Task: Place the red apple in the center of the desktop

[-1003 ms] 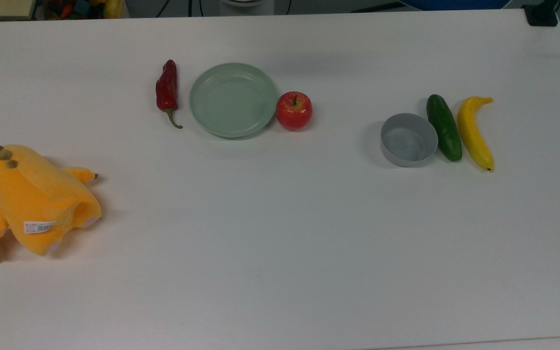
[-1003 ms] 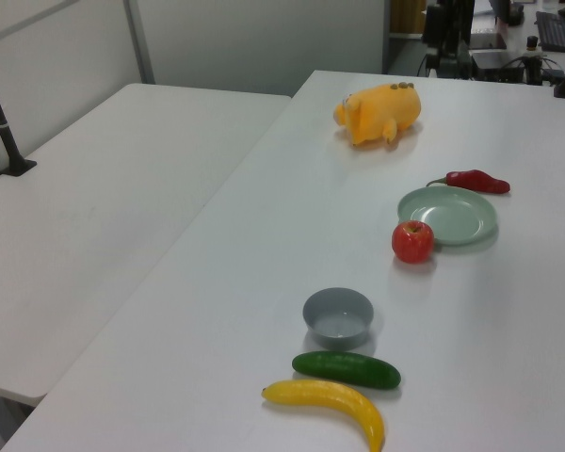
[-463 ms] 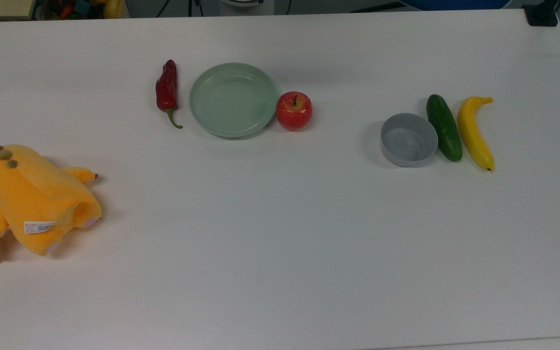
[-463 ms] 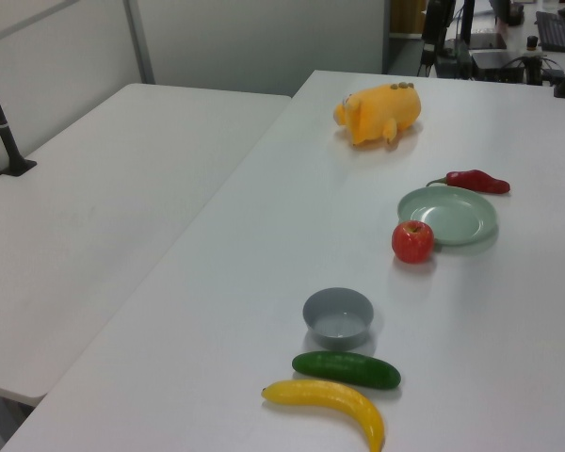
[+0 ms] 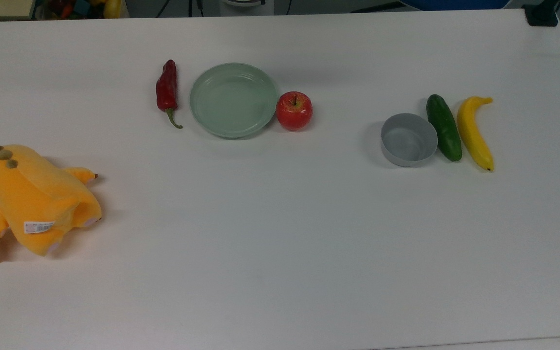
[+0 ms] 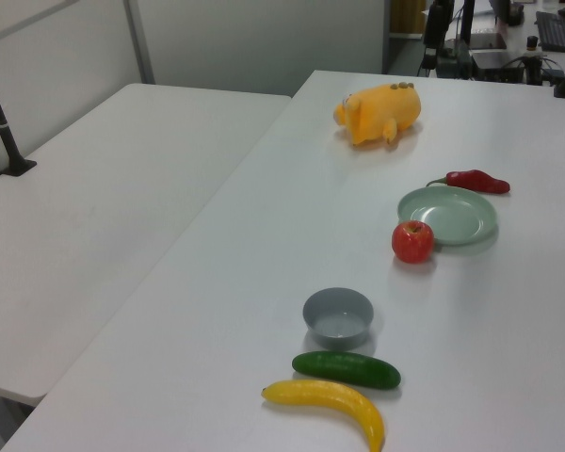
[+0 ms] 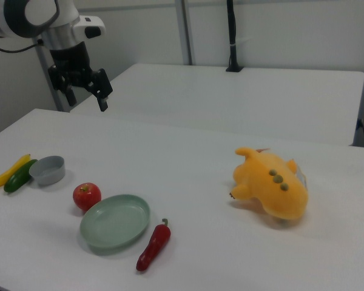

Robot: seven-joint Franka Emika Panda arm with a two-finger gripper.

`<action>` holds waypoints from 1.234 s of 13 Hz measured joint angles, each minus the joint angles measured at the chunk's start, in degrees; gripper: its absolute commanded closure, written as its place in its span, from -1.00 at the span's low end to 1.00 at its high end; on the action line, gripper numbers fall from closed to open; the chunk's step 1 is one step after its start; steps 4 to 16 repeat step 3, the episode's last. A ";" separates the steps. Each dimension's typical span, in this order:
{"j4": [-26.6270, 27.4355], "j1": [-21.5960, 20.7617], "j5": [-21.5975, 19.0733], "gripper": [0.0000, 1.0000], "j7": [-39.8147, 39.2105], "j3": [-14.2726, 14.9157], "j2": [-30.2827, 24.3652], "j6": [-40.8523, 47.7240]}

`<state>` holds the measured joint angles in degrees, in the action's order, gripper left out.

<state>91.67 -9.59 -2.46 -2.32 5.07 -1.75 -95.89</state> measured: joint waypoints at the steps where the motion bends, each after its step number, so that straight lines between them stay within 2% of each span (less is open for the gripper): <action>1: 0.06 -0.11 0.00 -1.00 0.00 0.00 0.00 0.00; 16: 0.09 -0.22 0.00 -1.00 0.00 0.00 0.00 0.00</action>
